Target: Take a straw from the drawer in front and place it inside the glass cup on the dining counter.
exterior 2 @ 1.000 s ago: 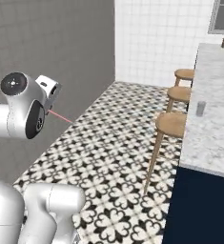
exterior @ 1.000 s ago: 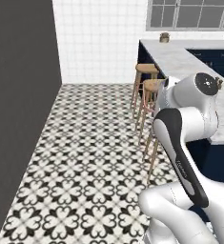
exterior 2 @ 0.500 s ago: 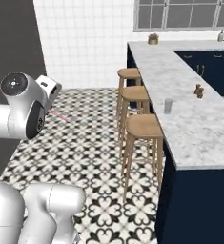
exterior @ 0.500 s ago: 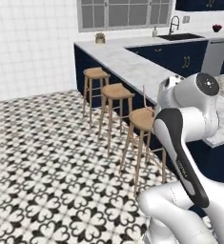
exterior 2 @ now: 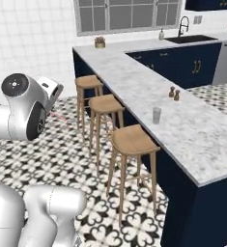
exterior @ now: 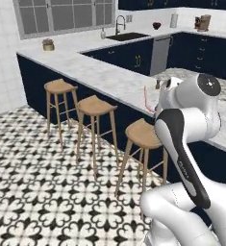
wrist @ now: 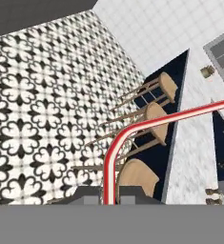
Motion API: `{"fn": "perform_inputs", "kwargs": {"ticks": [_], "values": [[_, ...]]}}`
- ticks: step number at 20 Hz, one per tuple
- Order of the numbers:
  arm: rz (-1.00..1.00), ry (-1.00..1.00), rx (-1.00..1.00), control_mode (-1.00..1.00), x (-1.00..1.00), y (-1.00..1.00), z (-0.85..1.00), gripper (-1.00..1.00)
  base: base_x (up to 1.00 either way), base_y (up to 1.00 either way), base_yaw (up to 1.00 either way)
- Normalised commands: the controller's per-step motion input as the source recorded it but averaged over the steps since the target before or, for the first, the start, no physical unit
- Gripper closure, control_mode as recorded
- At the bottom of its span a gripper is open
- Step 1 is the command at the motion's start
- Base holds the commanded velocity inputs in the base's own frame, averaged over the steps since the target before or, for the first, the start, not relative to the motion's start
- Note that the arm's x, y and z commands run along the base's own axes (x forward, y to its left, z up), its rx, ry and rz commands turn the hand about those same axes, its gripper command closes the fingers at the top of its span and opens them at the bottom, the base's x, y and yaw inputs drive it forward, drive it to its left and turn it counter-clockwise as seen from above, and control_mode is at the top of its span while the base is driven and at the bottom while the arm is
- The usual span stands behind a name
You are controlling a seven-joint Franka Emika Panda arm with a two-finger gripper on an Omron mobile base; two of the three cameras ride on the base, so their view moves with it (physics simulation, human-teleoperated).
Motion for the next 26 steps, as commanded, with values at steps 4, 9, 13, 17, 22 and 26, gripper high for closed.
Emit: {"fn": "perform_inputs", "kwargs": {"ticks": [4, 9, 13, 17, 22, 26], "values": [[0.00, 0.00, 0.00, 1.00, 0.00, 0.00, 0.00, 1.00, 0.53, 0.77, -0.58], [0.00, 0.00, 0.00, 1.00, 0.00, 0.00, 0.00, 1.00, 0.37, 0.82, -0.56], [0.00, 0.00, 0.00, 1.00, 0.00, 0.00, 0.00, 1.00, 0.24, 0.89, -0.49], [0.00, 0.00, 0.00, 1.00, 0.00, 0.00, 0.00, 1.00, 0.23, 0.84, -0.47], [0.00, 0.00, 0.00, 1.00, 0.00, 0.00, 0.00, 1.00, 0.25, 0.71, -0.45], [0.00, 0.00, 0.00, 1.00, 0.00, 0.00, 0.00, 1.00, 0.30, 0.60, -0.42]]}}
